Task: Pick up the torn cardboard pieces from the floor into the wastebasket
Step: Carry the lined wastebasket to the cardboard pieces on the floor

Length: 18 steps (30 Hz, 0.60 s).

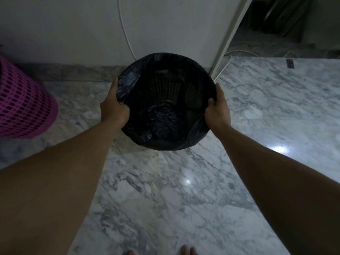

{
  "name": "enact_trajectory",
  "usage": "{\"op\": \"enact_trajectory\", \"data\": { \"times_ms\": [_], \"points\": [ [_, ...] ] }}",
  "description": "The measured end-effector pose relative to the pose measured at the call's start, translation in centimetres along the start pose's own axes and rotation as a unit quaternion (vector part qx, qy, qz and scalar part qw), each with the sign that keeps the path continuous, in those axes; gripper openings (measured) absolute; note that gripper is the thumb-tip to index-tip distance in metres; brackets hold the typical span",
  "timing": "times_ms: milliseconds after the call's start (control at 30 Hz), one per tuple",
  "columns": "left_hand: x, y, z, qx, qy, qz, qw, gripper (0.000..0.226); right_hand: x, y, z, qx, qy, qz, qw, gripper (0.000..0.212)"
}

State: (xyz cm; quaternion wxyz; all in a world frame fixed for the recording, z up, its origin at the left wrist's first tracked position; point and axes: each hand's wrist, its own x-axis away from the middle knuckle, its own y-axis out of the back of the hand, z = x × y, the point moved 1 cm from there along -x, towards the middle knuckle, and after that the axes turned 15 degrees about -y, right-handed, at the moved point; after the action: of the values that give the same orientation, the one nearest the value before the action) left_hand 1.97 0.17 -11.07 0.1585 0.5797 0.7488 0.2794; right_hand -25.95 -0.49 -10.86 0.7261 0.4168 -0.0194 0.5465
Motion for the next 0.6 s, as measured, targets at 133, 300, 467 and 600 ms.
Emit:
{"op": "enact_trajectory", "data": {
  "times_ms": [133, 300, 467, 600],
  "points": [
    [2.2, 4.3, -2.9, -0.001, -0.004, 0.009, 1.0, 0.074, 3.5, 2.4, 2.4, -0.014, 0.004, 0.008, 1.0, 0.056],
    [5.4, 12.5, -8.0, 0.017, 0.001, 0.018, 1.0, 0.074, 9.8, 6.2, 7.7, -0.025, 0.016, 0.041, 0.999, 0.055],
    [10.4, 23.3, -14.5, 0.02, 0.008, -0.039, 0.999, 0.062, 17.9, 9.3, 15.1, -0.001, 0.043, 0.077, 0.996, 0.055],
    [13.5, 33.7, -18.9, 0.03, 0.054, -0.074, 0.995, 0.065, 25.2, 11.0, 23.2, 0.012, 0.088, 0.136, 0.987, 0.056]
  ]
}}
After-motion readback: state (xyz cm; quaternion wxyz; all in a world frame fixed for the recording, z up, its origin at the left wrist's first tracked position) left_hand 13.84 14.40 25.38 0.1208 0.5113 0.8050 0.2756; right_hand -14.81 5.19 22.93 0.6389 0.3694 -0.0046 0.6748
